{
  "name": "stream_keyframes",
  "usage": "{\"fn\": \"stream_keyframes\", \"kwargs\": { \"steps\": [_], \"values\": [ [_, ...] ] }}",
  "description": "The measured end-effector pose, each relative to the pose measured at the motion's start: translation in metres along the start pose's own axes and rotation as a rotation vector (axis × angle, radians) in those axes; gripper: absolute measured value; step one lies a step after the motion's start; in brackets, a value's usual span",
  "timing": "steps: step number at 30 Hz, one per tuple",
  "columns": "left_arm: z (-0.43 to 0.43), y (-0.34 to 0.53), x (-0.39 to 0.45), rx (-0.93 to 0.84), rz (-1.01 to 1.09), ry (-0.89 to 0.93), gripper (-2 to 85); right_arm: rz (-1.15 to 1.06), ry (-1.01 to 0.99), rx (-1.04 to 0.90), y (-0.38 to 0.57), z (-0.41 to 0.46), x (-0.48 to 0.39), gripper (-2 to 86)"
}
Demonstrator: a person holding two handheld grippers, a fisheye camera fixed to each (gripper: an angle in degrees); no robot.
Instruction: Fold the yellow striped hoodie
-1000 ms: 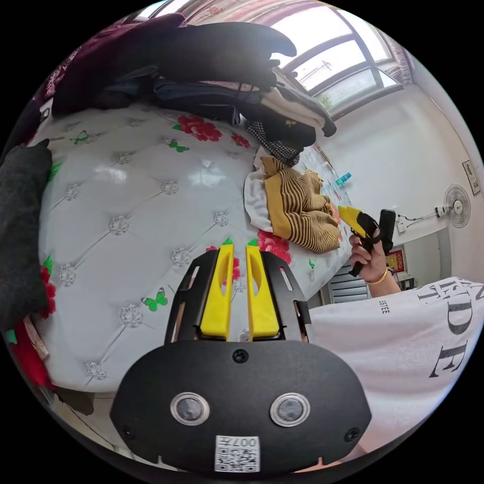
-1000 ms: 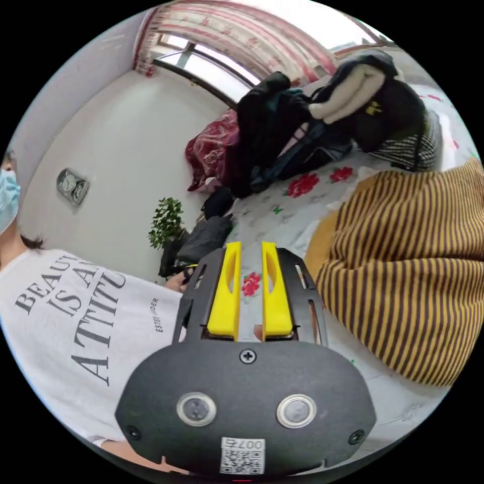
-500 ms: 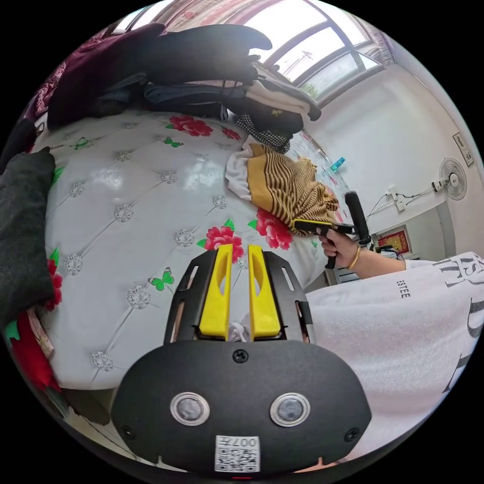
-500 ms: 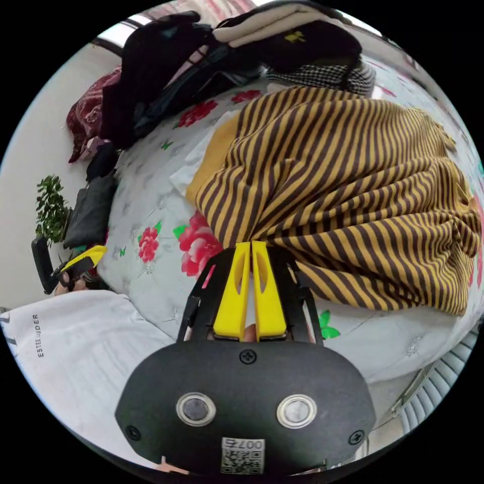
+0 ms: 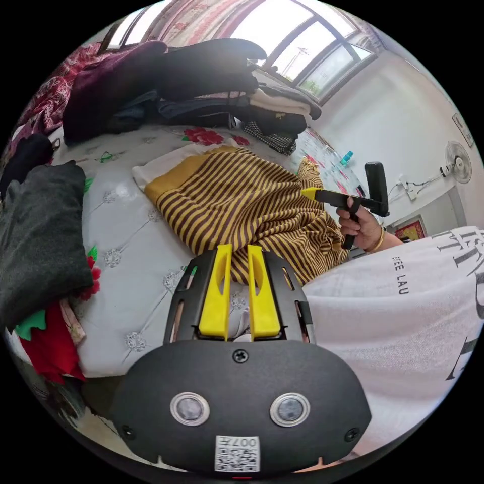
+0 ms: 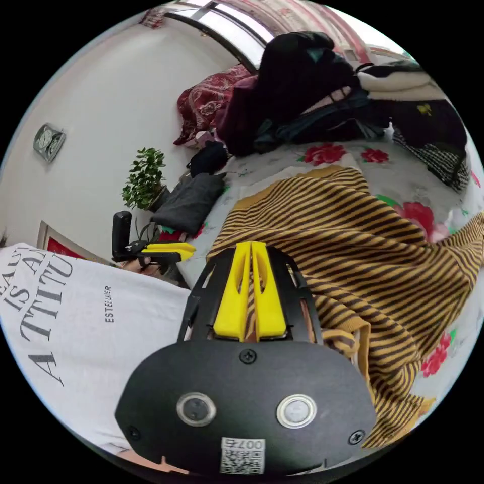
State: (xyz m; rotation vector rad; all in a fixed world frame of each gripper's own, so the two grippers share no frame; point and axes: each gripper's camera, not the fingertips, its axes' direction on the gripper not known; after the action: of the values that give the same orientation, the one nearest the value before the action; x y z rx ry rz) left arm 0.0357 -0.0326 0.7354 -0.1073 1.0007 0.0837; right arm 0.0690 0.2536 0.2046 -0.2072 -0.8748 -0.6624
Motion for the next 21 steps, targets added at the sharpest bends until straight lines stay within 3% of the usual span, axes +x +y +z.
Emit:
{"fn": "stream_keyframes", "kwargs": {
  "steps": [3,8,13,16,18,20,21],
  "values": [
    [0.019,-0.014,0.027,-0.06,0.115,0.013,5.9,0.218,0.226,0.105,0.052,-0.065,0.053,-0.3],
    [0.065,-0.049,0.086,-0.157,0.342,0.1,6.2,0.43,0.46,0.013,0.128,-0.113,0.092,-0.3],
    [0.115,-0.077,0.16,-0.269,0.583,0.237,8.4,0.397,0.359,-0.089,0.147,-0.078,0.083,-0.2],
    [0.154,-0.08,0.202,-0.407,0.694,0.285,11.0,0.327,0.17,-0.159,0.13,-0.033,0.07,-0.2],
    [0.181,-0.074,0.223,-0.476,0.747,0.241,10.2,0.248,0.191,-0.194,0.11,-0.013,0.055,-0.2],
    [0.202,-0.067,0.225,-0.514,0.767,0.152,1.9,0.195,0.191,-0.199,0.1,-0.016,0.053,-0.1],
    [0.201,-0.064,0.222,-0.424,0.794,0.091,1.1,0.165,0.182,-0.177,0.095,-0.027,0.055,0.0]
  ]
}}
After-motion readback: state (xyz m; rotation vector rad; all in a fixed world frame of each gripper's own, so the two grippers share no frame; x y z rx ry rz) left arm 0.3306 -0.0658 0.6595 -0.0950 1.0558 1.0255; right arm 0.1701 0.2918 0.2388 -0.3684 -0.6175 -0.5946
